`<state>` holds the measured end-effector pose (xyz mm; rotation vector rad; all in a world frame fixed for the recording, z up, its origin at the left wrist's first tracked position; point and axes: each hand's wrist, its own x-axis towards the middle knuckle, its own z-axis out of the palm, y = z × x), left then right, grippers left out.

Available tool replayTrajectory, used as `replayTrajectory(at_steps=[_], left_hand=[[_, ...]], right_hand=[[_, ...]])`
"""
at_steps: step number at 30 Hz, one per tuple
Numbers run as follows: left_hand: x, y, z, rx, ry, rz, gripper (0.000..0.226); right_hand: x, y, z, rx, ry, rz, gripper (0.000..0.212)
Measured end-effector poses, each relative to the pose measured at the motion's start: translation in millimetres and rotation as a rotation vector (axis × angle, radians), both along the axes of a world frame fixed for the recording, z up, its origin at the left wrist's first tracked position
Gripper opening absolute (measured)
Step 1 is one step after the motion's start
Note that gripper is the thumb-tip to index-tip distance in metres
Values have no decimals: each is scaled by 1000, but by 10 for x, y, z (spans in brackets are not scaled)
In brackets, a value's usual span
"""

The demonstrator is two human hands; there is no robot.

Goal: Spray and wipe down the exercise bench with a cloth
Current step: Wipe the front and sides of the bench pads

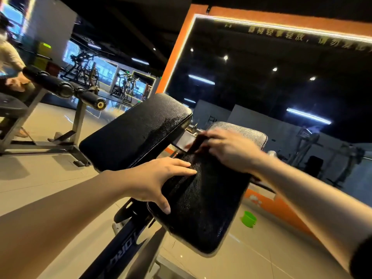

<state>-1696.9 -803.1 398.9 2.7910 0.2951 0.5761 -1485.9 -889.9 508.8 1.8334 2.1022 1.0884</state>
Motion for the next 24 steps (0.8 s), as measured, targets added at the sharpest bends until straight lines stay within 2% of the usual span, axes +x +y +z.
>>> replayTrajectory(at_steps=[2,3,6,10,12,15,17,20,22,24], left_hand=[[0,-5,6,-2,-2,-3,100],[-1,1,2,-5,-5,0,101],[2,23,-20,-16,-5,0,101],[3,21,1,23,29,24,98],[1,16,-3,19,27,24,97],[11,27,-11,8,9,9,97],[13,50,-21,7,-4,5,98],[25,65,-25,10,-8,-6,98],[28,90,-41,3,-2,-15,98],[37,102,-55,-4,5,-21,99]], right_hand=[[259,91,298,99,-10,-269,39],[333,130,355,133,48,-327,40],[202,241,100,77,135,-210,42],[-289,118,-460,-172,-60,146,47],[-198,91,-316,-156,-47,108,43],[221,168,183,-42,29,-210,43],[357,180,322,54,89,-296,40],[96,96,-39,90,107,-190,42],[-163,-58,-357,-23,49,-12,44],[-245,-219,-414,-146,29,46,44]])
